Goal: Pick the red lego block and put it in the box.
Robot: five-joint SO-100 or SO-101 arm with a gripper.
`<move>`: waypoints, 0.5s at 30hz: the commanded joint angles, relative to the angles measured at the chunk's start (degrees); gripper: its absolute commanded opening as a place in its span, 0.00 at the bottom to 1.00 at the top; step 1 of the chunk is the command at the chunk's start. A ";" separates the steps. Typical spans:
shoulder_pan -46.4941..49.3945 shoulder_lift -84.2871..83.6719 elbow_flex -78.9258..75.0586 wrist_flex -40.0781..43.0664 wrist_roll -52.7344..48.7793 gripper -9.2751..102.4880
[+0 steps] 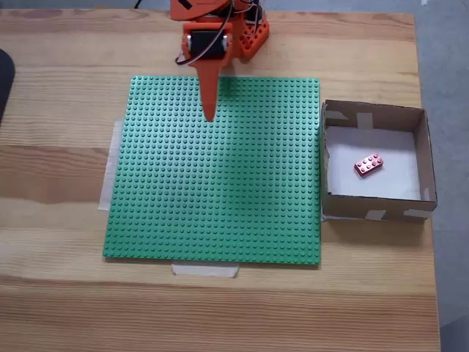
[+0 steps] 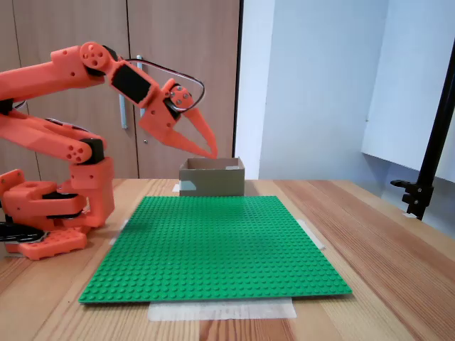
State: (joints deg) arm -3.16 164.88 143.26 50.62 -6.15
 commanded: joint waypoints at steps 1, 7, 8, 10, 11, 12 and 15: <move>0.62 2.64 2.11 0.35 0.09 0.08; 1.41 8.79 9.05 0.62 -0.09 0.08; 1.67 9.23 9.93 0.62 0.00 0.08; 2.20 9.58 11.69 0.62 0.00 0.08; 2.46 10.02 12.66 0.53 0.09 0.08; 2.64 10.55 13.62 0.44 0.09 0.08; 3.08 12.92 16.35 0.53 -0.18 0.08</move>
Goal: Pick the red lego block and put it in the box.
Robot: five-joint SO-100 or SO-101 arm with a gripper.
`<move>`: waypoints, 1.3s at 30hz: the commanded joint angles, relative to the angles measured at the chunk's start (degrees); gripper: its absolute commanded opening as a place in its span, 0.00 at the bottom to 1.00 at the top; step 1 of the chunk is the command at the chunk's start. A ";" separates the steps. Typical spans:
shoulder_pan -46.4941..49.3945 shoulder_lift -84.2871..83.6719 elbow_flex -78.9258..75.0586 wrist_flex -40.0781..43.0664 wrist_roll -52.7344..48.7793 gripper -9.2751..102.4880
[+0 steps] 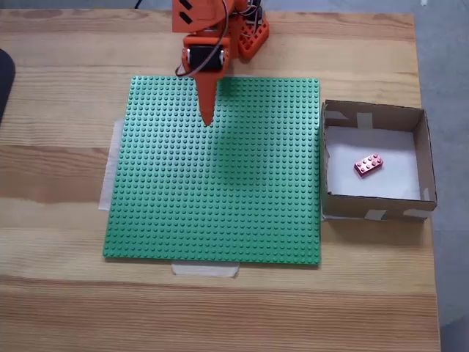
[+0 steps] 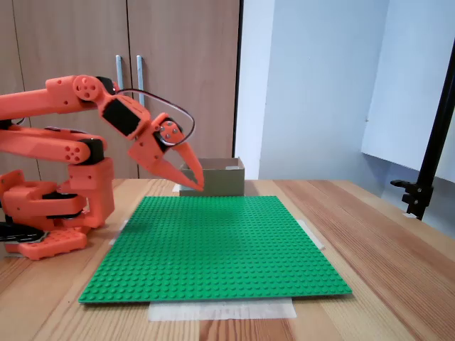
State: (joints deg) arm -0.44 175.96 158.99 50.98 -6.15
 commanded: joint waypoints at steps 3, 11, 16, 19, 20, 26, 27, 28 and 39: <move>0.53 3.69 2.29 1.41 -0.44 0.08; 1.05 8.70 9.76 3.43 -2.20 0.08; 0.88 8.70 12.39 2.90 -1.05 0.08; 0.62 8.70 13.97 2.29 0.35 0.08; 0.62 8.70 14.50 2.20 0.79 0.08; 0.44 8.70 17.58 1.58 1.93 0.08; 0.44 8.70 18.02 1.49 2.02 0.08; 0.44 8.70 18.54 1.23 2.02 0.08; 0.35 8.70 21.45 -0.09 2.20 0.08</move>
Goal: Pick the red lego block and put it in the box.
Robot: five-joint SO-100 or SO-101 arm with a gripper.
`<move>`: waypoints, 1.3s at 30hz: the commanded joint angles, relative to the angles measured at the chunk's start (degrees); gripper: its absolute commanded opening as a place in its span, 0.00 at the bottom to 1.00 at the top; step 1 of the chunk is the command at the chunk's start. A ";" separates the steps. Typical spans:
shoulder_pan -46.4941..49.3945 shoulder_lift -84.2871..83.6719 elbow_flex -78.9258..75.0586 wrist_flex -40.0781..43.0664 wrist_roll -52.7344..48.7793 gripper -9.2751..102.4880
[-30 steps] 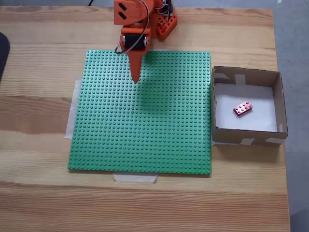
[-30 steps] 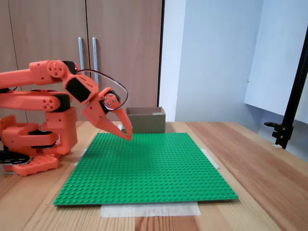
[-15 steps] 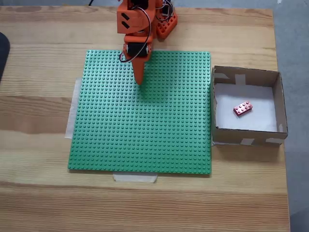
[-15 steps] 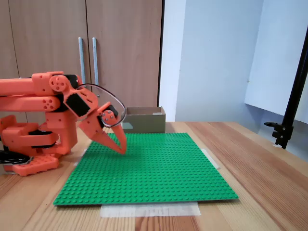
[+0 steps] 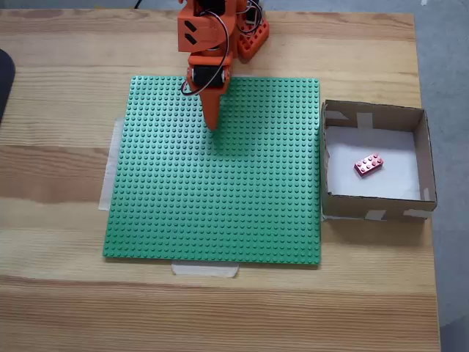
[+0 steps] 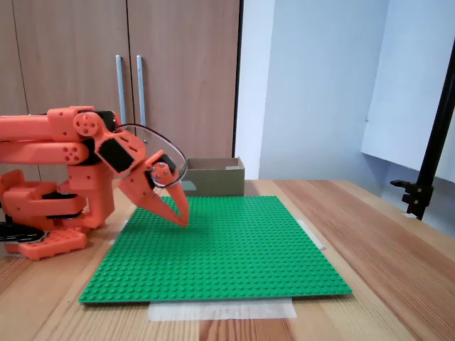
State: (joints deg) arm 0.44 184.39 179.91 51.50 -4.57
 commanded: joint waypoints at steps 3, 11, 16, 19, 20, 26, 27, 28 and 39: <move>-0.53 0.26 0.53 -0.62 0.18 0.08; -0.53 0.26 0.53 -0.62 0.44 0.08; -0.53 0.26 0.53 -0.62 -0.26 0.08; -0.62 0.26 0.53 -0.62 -0.62 0.08; -0.62 0.26 0.53 -0.62 -0.70 0.08; -0.62 0.26 0.53 -0.62 -1.05 0.08; -0.53 0.26 0.53 -0.62 -1.05 0.08; -0.53 0.26 0.53 -0.62 -1.05 0.08; -0.53 0.26 0.53 -0.62 -1.05 0.08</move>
